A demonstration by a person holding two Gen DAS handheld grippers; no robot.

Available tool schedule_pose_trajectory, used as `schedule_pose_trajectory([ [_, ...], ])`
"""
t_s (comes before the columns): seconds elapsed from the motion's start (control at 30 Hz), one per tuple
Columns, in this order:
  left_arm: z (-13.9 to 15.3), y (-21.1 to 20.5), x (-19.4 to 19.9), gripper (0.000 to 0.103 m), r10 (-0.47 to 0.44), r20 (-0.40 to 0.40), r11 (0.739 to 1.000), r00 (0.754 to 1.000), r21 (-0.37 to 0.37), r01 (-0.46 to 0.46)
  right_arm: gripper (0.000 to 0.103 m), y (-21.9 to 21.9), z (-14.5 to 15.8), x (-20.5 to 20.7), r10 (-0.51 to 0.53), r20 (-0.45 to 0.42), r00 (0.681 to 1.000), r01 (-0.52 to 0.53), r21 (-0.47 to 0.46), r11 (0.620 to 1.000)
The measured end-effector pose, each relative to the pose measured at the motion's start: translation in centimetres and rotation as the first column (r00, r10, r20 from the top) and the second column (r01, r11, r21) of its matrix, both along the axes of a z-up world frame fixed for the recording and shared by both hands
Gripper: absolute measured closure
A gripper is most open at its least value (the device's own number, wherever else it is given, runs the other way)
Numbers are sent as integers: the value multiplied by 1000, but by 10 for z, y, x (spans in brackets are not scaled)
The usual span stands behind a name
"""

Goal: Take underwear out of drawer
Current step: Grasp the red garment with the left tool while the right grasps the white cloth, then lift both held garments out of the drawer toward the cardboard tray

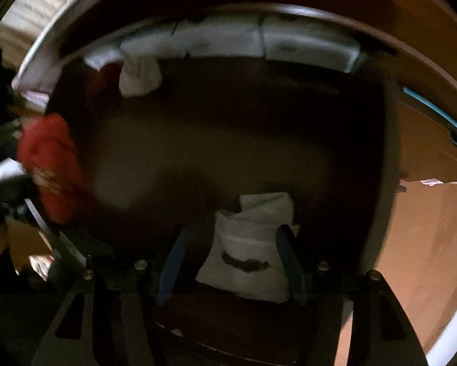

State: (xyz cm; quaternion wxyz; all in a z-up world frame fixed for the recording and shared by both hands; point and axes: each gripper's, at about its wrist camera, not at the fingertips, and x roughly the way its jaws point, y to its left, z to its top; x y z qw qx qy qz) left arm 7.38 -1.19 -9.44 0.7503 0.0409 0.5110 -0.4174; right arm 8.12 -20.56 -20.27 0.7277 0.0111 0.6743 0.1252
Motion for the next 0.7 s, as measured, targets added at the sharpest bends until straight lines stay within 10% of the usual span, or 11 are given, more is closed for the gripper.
schedule_pose_trajectory([
  [0.17, 3, 4, -8, 72, 32, 37, 999, 999, -10, -32, 40, 18, -12, 4, 64, -8, 998, -64, -160, 985],
  [0.7, 15, 32, -9, 72, 80, 75, 995, 994, -58, -75, 42, 44, -47, 14, 142, -133, 981, -175, -276, 945],
])
